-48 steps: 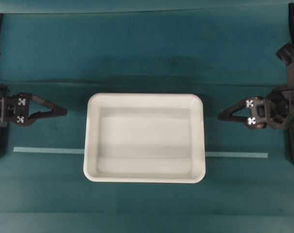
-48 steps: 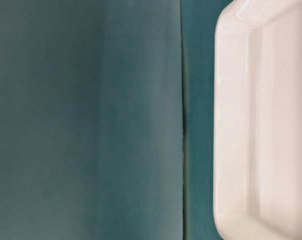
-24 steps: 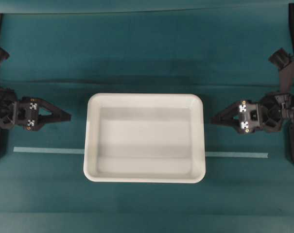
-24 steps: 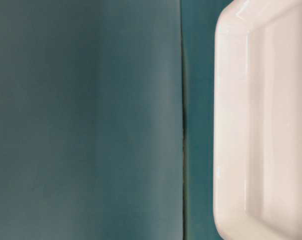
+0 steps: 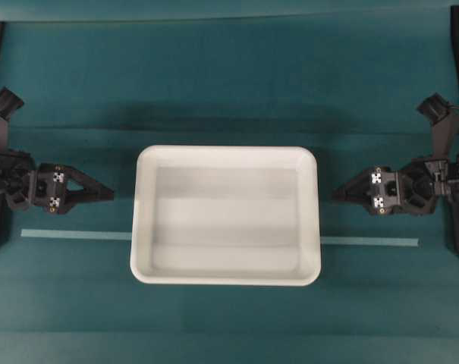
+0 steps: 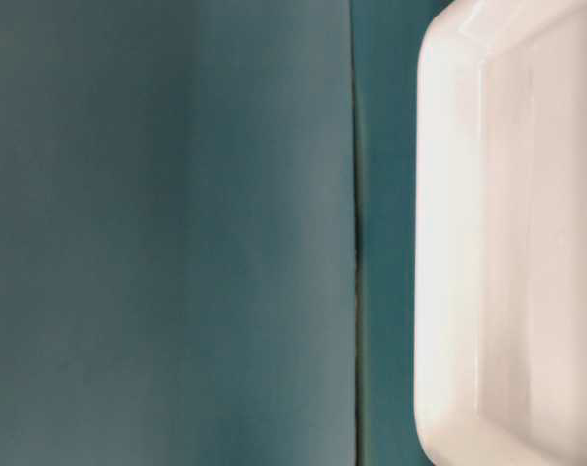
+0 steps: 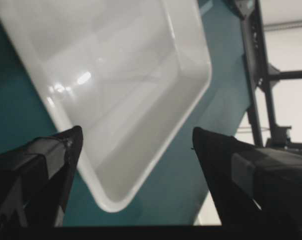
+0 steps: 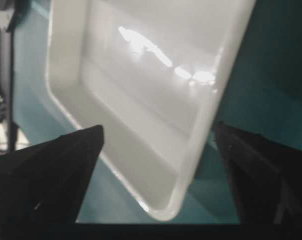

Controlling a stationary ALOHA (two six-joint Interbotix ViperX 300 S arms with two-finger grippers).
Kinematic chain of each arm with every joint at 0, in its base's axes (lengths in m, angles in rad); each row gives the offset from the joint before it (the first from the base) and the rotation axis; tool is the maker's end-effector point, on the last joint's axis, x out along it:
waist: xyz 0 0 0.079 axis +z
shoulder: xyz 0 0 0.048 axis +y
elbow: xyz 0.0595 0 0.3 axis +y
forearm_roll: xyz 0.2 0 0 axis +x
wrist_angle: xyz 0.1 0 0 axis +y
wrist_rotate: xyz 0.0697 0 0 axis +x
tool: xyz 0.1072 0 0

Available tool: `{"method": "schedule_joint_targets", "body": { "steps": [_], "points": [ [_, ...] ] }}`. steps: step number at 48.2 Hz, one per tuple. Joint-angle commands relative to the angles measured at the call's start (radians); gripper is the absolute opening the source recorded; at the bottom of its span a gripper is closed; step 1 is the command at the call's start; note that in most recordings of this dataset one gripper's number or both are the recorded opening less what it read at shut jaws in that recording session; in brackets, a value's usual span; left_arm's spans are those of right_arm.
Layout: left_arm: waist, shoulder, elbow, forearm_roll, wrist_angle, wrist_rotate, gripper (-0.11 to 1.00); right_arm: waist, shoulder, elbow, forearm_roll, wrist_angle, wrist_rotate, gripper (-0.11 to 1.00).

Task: Lift the white case with both hands.
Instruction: 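Lower both open grippers onto the tray's side rims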

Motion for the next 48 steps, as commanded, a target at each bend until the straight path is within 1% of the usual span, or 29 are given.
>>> {"method": "schedule_joint_targets", "body": {
  "steps": [1, 5, 10, 18, 27, 38, 48],
  "points": [
    [-0.023, 0.067, 0.003, 0.003, -0.063, 0.002, 0.96, 0.023, 0.064, 0.021, 0.009, -0.115, 0.02, 0.94],
    [-0.048, 0.126, 0.003, 0.003, -0.1, 0.002, 0.96, 0.037, 0.101, 0.043, 0.009, -0.19, 0.052, 0.94],
    [-0.071, 0.206, 0.003, 0.003, -0.146, 0.002, 0.96, 0.043, 0.147, 0.06, 0.008, -0.244, 0.077, 0.94],
    [-0.057, 0.325, 0.008, 0.003, -0.298, 0.002, 0.96, 0.054, 0.212, 0.064, 0.005, -0.308, 0.084, 0.94],
    [-0.025, 0.436, 0.008, 0.003, -0.408, 0.008, 0.96, 0.057, 0.27, 0.067, 0.005, -0.385, 0.092, 0.94],
    [-0.006, 0.489, 0.002, 0.003, -0.436, 0.017, 0.96, 0.061, 0.354, 0.064, 0.005, -0.44, 0.104, 0.94],
    [-0.002, 0.517, -0.009, 0.003, -0.44, 0.023, 0.96, 0.071, 0.426, 0.031, 0.005, -0.459, 0.106, 0.94]
  ]
}}
